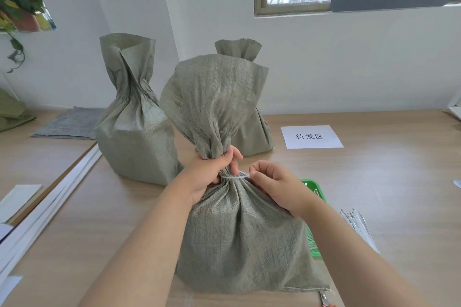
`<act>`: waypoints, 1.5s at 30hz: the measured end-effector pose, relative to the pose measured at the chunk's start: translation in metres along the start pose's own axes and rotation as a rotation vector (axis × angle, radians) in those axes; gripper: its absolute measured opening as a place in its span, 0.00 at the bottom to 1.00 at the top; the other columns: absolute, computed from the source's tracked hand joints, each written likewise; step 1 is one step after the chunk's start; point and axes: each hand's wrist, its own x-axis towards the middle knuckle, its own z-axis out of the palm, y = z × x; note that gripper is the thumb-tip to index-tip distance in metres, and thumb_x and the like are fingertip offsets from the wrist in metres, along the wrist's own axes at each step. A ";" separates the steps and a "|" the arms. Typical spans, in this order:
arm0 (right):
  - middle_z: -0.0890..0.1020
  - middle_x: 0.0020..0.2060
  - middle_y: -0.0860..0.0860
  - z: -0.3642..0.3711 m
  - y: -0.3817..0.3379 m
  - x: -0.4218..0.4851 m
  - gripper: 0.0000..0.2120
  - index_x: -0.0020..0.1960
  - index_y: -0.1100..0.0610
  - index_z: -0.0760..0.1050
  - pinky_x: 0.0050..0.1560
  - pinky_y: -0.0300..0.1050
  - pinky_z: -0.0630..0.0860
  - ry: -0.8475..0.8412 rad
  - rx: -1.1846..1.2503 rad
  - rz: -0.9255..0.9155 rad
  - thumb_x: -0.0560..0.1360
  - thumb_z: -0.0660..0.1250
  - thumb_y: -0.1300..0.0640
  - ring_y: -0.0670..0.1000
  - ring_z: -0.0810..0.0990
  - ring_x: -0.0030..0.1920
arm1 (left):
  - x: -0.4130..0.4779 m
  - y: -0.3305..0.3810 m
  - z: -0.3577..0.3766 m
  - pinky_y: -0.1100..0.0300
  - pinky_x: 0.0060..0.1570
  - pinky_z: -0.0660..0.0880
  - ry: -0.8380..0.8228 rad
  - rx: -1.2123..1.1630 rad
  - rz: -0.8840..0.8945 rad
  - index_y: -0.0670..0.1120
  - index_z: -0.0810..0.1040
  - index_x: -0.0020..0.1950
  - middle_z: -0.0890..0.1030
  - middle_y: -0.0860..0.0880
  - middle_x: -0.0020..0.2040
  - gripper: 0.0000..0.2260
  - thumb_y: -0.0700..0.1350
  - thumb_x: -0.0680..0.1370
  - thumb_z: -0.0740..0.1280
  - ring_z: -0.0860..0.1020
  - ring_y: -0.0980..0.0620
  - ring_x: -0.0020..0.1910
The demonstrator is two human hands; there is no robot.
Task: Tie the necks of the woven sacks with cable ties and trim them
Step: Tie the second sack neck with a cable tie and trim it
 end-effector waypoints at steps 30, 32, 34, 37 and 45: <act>0.72 0.28 0.49 -0.018 0.003 -0.006 0.09 0.43 0.55 0.71 0.29 0.36 0.66 0.065 -0.122 0.010 0.81 0.59 0.60 0.43 0.67 0.26 | 0.014 -0.009 -0.002 0.54 0.53 0.72 -0.061 0.111 -0.020 0.47 0.64 0.28 0.81 0.51 0.37 0.15 0.39 0.62 0.71 0.77 0.52 0.43; 0.73 0.28 0.47 -0.018 0.003 -0.003 0.08 0.42 0.55 0.72 0.30 0.38 0.67 0.117 -0.145 0.010 0.80 0.62 0.61 0.43 0.68 0.26 | 0.016 -0.008 -0.001 0.55 0.52 0.71 -0.060 0.128 -0.014 0.49 0.65 0.26 0.80 0.51 0.37 0.14 0.39 0.62 0.71 0.76 0.52 0.43; 0.76 0.29 0.44 -0.016 0.002 0.001 0.06 0.42 0.54 0.76 0.33 0.39 0.69 0.163 -0.201 -0.041 0.78 0.65 0.60 0.44 0.71 0.29 | 0.017 -0.009 -0.002 0.55 0.51 0.71 -0.061 0.132 -0.014 0.49 0.66 0.26 0.79 0.49 0.37 0.14 0.39 0.63 0.70 0.75 0.51 0.43; 0.79 0.32 0.40 -0.008 -0.003 0.005 0.03 0.46 0.53 0.83 0.37 0.30 0.69 0.144 -0.369 -0.167 0.76 0.70 0.59 0.40 0.74 0.32 | 0.017 -0.007 -0.001 0.55 0.51 0.73 -0.064 0.135 -0.004 0.47 0.68 0.30 0.77 0.47 0.38 0.12 0.36 0.63 0.69 0.76 0.51 0.42; 0.83 0.36 0.49 -0.001 -0.003 0.013 0.05 0.41 0.53 0.85 0.42 0.35 0.72 0.255 -0.560 -0.308 0.72 0.73 0.62 0.43 0.78 0.39 | 0.016 -0.009 -0.006 0.57 0.54 0.79 -0.044 0.272 -0.018 0.50 0.84 0.41 0.84 0.54 0.39 0.08 0.42 0.67 0.80 0.82 0.57 0.44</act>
